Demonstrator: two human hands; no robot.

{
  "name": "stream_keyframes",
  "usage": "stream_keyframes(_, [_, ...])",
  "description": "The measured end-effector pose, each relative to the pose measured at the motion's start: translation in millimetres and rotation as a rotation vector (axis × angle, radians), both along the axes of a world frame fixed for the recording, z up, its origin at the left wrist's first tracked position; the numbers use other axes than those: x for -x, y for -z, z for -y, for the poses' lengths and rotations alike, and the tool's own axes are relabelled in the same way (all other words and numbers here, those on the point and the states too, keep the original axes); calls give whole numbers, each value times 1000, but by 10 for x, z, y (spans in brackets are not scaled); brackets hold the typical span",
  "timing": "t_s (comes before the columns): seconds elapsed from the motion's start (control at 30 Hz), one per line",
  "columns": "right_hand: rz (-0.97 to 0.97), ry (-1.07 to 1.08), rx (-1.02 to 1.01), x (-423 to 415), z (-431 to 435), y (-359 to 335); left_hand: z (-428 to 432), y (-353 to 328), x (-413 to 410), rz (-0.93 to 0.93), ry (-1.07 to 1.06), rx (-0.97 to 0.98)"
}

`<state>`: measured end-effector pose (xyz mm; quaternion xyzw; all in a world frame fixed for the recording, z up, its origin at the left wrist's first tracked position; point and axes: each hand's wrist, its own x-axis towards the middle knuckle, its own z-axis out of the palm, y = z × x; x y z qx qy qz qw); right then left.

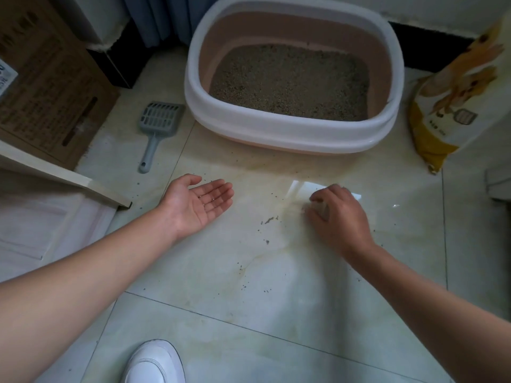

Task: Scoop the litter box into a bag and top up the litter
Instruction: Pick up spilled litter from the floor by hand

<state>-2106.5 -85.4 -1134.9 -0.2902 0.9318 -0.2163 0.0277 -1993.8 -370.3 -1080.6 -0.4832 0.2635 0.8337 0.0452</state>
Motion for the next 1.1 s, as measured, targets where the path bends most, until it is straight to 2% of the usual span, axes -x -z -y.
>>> stream_keyframes(0.07, [36, 51, -26, 44, -85, 22, 5, -7, 27, -6, -3, 2])
stream_keyframes(0.3, [103, 31, -33, 3, 54, 43, -62, -10, 26, -30, 88, -41])
stream_keyframes(0.57, [0, -16, -137, 20, 257, 63, -61, -9, 20, -24, 106, -42])
stream_keyframes(0.7, [7, 5, -138, 2, 255, 86, -76, -14, 23, -18, 110, -43])
stream_keyframes(0.87, [98, -76, 53, -144, 472, -95, -95, -17, 41, -5, 124, -32])
stream_keyframes(1.1, [123, -276, 293, -440, 1421, -591, -50, 11, -1, -3, 155, -4])
